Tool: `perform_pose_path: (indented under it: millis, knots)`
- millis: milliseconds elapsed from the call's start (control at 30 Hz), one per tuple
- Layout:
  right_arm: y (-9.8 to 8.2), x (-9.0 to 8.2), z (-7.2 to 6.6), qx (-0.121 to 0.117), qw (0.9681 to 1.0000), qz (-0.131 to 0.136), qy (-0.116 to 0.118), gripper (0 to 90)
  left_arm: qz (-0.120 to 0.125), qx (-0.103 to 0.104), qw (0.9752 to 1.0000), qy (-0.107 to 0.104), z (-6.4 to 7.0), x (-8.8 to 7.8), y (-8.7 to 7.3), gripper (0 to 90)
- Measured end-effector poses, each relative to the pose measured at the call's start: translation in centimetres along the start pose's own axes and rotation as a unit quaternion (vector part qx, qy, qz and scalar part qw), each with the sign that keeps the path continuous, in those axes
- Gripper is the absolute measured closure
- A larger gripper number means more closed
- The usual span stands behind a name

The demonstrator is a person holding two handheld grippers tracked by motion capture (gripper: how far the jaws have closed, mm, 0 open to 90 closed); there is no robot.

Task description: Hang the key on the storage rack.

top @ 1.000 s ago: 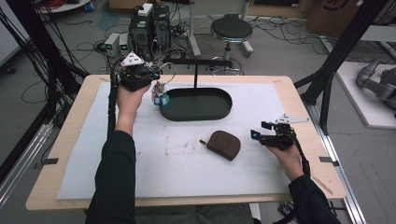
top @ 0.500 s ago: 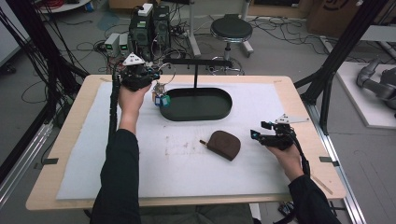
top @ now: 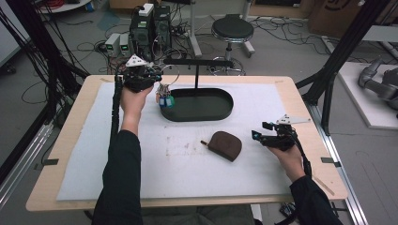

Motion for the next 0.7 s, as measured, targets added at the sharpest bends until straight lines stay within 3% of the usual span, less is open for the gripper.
perform_pose_path:
  millis: [133,267,467,700]
  knots:
    - [0.0,0.0,0.0,-0.001,1.0,0.0,0.0,29.1,0.009,-0.004,0.9999,0.006,-0.1,-0.2,0.0,82.4]
    - [0.0,0.0,0.0,0.0,1.0,0.0,0.0,29.1,0.013,-0.006,0.9998,0.014,-0.2,-0.8,0.1,74.2]
    - [0.0,0.0,0.0,0.0,1.0,0.0,-0.001,29.1,0.016,0.021,0.9993,0.025,0.6,-2.5,0.3,58.8]
    - [0.0,-0.1,0.0,0.002,1.0,0.002,-0.003,29.1,0.032,0.045,0.9984,-0.009,2.9,-5.4,-0.8,43.0]
Point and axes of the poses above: each handheld gripper's, and its own axes: x roughly forward along the jaws, y roughly out of its top, z roughly to its right, the point moved 3 cm from there along x, roughly forward along the jaws, and after that the axes turned 5 degrees about y, right-handed, at the moved point
